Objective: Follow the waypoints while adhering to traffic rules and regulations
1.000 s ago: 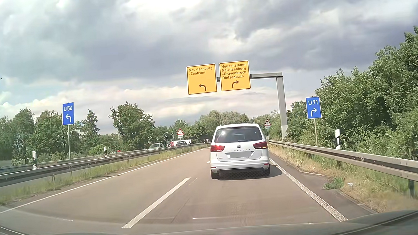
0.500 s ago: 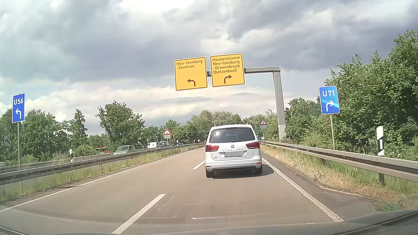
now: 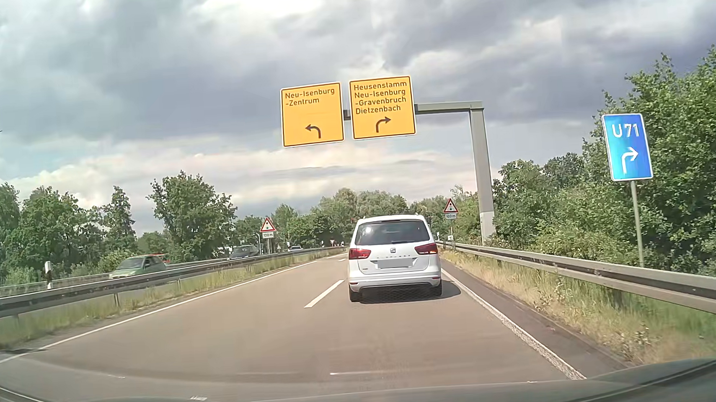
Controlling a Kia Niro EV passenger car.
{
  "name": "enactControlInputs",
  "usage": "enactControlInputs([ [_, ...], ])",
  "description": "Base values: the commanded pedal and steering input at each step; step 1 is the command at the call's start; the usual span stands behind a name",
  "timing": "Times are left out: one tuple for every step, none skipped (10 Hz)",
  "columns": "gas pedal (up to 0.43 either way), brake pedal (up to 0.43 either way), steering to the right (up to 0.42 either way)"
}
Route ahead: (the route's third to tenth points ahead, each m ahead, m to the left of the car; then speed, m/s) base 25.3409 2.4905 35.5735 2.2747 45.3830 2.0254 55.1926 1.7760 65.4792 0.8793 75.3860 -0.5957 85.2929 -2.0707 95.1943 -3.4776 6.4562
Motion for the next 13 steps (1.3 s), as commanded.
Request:
enactControlInputs([
  [0.169,0.037,0.004],
  [0.157,0.037,0.004],
  [0.138,0.037,0.005],
  [0.11,0.037,0.004],
  [0.079,0.037,0.004],
  [0.047,0.03,0.004],
  [0.02,0.037,0.004],
  [0.0,0.037,0.004],
  [0.0,0.037,0.004],
  [0.0,0.037,0.004],
  [0.0,0.037,0.004],
  [0.028,0.037,0.004],
  [0.067,0.03,0.004],
])
